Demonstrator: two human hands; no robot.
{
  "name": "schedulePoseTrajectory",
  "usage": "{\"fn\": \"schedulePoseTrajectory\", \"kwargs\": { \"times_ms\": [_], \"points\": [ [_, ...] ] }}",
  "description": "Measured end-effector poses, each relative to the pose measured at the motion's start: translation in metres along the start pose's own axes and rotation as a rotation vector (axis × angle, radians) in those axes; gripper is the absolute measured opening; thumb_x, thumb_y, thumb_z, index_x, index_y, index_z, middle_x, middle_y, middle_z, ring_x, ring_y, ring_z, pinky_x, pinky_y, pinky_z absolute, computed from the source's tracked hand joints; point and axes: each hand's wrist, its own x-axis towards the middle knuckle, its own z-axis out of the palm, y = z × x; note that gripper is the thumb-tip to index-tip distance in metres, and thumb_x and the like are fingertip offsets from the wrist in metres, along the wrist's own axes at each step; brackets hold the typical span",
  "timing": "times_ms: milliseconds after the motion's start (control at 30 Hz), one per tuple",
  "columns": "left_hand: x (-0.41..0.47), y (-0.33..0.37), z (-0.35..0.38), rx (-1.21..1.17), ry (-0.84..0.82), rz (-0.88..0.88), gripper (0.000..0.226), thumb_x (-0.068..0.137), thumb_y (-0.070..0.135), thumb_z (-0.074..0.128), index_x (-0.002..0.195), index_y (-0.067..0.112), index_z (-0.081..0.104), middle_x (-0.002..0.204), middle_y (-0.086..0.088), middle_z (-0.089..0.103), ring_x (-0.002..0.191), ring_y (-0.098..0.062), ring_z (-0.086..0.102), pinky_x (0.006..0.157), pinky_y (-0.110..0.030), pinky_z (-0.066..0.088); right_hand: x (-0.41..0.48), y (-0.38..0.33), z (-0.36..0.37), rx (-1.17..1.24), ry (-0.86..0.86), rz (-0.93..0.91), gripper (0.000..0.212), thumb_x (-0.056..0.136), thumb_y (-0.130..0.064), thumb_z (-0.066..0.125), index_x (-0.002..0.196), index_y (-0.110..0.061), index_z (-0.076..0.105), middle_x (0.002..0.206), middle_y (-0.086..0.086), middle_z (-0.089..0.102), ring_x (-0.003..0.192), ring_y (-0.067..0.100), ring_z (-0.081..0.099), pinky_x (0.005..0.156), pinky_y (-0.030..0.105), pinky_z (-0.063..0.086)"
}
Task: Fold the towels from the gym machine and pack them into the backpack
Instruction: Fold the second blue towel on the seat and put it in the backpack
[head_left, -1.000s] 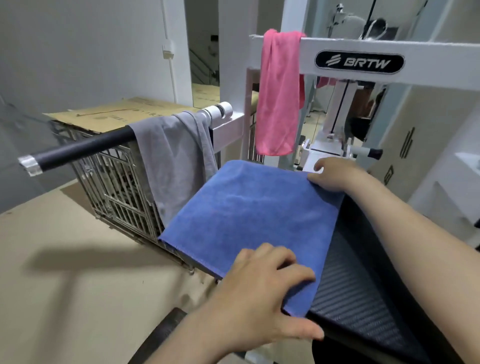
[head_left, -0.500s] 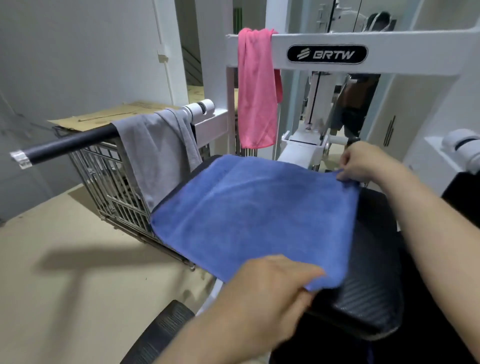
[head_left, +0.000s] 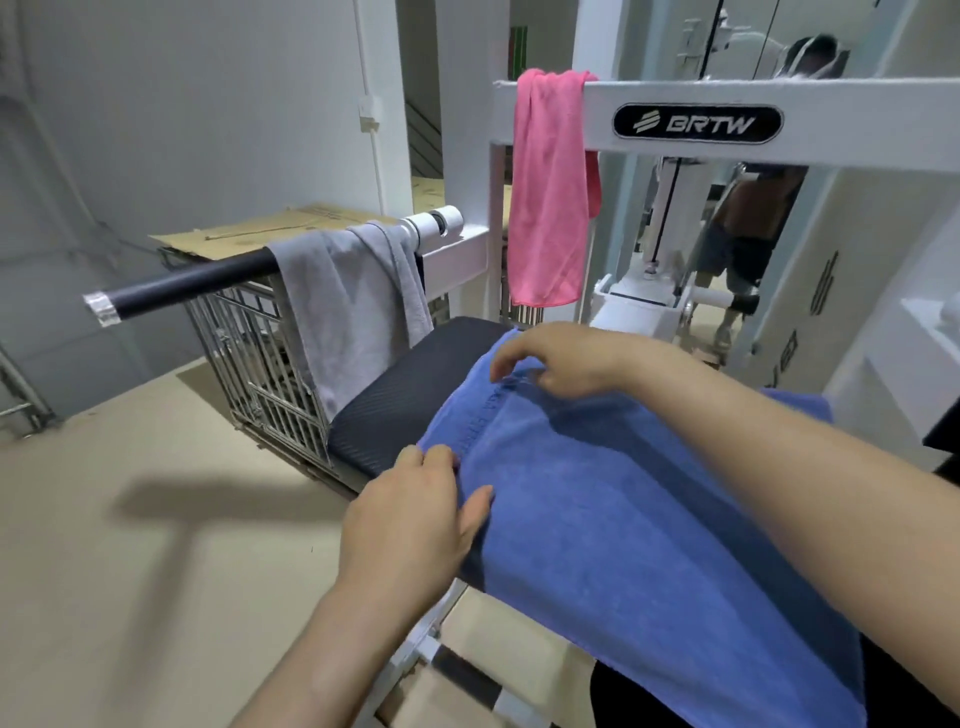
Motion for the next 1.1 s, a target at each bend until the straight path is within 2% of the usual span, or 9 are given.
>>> {"fn": "schedulePoseTrajectory", "kwargs": {
  "times_ms": [133,267,367,533,633,767,833,967,1100],
  "points": [
    [0.006,0.005,-0.003,-0.212,-0.014,-0.096,0.026,0.078,0.054,0.055,0.081,0.028,0.053,0.089,0.011,0.056,0.088,-0.017,0.059,0.069,-0.031,0.043,0.016,0.006,0.004,-0.186,-0.036,0.017,0.031,0.076,-0.006,0.050,0.087,-0.033,0.059,0.087,-0.012,0.058,0.090,0.018,0.055,0.068,0.027,0.044],
    [0.008,0.007,-0.004,-0.242,0.003,-0.080,0.020,0.075,0.044,0.059,0.070,0.026,0.051,0.074,0.012,0.059,0.078,-0.012,0.057,0.061,-0.029,0.037,0.016,0.020,0.000,-0.332,-0.067,0.109,0.023,0.070,-0.009,0.053,0.064,-0.029,0.045,0.076,-0.009,0.048,0.087,0.021,0.048,0.072,0.035,0.035],
    [0.007,0.010,-0.002,-0.347,0.051,-0.042,0.018,0.076,0.035,0.062,0.074,0.025,0.047,0.067,0.007,0.059,0.069,-0.011,0.054,0.056,-0.022,0.036,0.015,0.037,-0.010,-0.423,-0.057,0.162,0.008,0.070,-0.019,0.058,0.071,-0.027,0.058,0.089,-0.006,0.054,0.095,0.021,0.045,0.073,0.037,0.029],
    [0.008,-0.005,0.009,-0.858,-0.032,0.072,0.017,0.080,0.017,0.065,0.081,0.028,0.052,0.073,0.007,0.054,0.055,-0.009,0.038,0.057,-0.026,0.035,-0.001,0.070,-0.053,-0.006,-0.022,0.226,0.014,0.069,-0.016,0.063,0.079,-0.008,0.057,0.084,0.010,0.058,0.080,0.029,0.054,0.074,0.042,0.045],
    [0.009,-0.013,0.008,-0.960,-0.077,0.088,0.027,0.088,0.004,0.062,0.078,0.029,0.063,0.083,0.003,0.062,0.057,-0.004,0.043,0.057,-0.019,0.034,-0.005,0.080,-0.063,0.341,0.007,0.224,0.016,0.072,-0.011,0.064,0.075,-0.002,0.051,0.070,0.007,0.048,0.069,0.019,0.043,0.071,0.039,0.037],
    [0.011,-0.020,0.004,-1.166,-0.042,0.041,0.019,0.087,0.011,0.064,0.083,0.028,0.072,0.095,0.001,0.069,0.080,-0.009,0.060,0.075,-0.025,0.043,0.011,0.081,-0.061,0.683,-0.003,0.251,0.005,0.090,-0.009,0.064,0.094,-0.007,0.064,0.086,0.006,0.065,0.079,0.016,0.059,0.082,0.036,0.052],
    [0.014,-0.027,0.005,-1.157,0.053,-0.013,0.021,0.087,0.008,0.066,0.084,0.028,0.073,0.090,0.007,0.070,0.078,-0.007,0.060,0.076,-0.024,0.044,0.028,0.080,-0.051,0.642,0.021,0.307,0.015,0.090,-0.012,0.063,0.103,-0.003,0.064,0.091,0.008,0.063,0.082,0.019,0.058,0.082,0.038,0.052],
    [0.017,-0.041,0.016,-0.957,0.146,-0.141,0.024,0.090,0.004,0.062,0.086,0.027,0.068,0.075,0.023,0.065,0.058,0.005,0.051,0.057,-0.009,0.037,0.059,0.067,-0.011,0.294,0.141,0.325,0.005,0.090,-0.015,0.057,0.093,-0.014,0.061,0.096,0.006,0.062,0.086,0.020,0.055,0.074,0.030,0.042],
    [0.017,-0.043,0.027,-0.765,0.234,-0.183,0.020,0.087,0.016,0.066,0.087,0.036,0.062,0.082,0.029,0.062,0.067,0.004,0.054,0.059,-0.011,0.039,0.068,0.062,0.011,-0.002,0.228,0.308,0.014,0.096,-0.018,0.049,0.106,-0.009,0.054,0.106,0.009,0.061,0.092,0.026,0.053,0.074,0.032,0.037]
  ]
}}
